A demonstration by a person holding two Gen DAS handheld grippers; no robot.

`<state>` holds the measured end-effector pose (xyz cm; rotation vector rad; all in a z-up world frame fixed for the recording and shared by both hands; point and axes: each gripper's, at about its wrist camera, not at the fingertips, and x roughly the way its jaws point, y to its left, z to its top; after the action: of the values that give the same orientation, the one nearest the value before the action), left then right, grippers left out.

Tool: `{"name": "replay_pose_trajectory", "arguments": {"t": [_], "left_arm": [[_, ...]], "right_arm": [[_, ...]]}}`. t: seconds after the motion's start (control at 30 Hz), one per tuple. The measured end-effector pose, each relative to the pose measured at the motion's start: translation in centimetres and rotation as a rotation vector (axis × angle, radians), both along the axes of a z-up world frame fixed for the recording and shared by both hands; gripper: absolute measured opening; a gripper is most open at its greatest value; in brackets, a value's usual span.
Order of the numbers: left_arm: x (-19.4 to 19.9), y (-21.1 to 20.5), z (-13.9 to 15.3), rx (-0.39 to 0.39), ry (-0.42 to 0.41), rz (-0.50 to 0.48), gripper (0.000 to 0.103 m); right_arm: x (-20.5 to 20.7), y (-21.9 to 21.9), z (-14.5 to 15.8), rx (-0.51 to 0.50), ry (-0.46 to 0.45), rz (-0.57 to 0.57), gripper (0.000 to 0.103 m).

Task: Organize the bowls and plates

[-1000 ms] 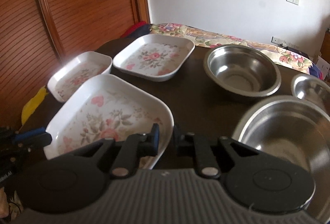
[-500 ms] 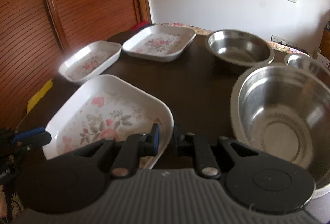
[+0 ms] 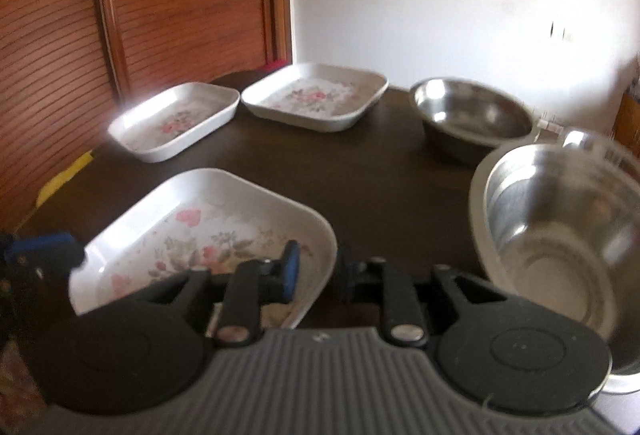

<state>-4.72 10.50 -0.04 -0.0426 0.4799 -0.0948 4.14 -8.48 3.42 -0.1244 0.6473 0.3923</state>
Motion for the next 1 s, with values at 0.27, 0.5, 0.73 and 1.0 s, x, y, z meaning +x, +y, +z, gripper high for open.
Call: {"name": "replay_pose_trajectory", "arguments": {"t": [0.27, 0.5, 0.73, 1.0], "left_arm": [[-2.7, 0.6, 2.2, -0.004, -0.125, 0.028, 0.097], [-4.8, 1.1, 3.3, 0.001, -0.184, 0.058, 0.103], [-5.8, 2.1, 4.0, -0.019, -0.214, 0.096, 0.103], [-6.0, 1.7, 4.1, -0.011, -0.225, 0.093, 0.103]], "right_arm": [[-3.8, -2.1, 2.9, 0.1, -0.13, 0.01, 0.054], [-8.2, -4.4, 4.8, 0.215, -0.189, -0.008, 0.09], [-10.2, -5.0, 5.2, 0.173, -0.273, -0.041, 0.103], [-11.5, -5.7, 5.7, 0.117, -0.284, -0.058, 0.103]]}}
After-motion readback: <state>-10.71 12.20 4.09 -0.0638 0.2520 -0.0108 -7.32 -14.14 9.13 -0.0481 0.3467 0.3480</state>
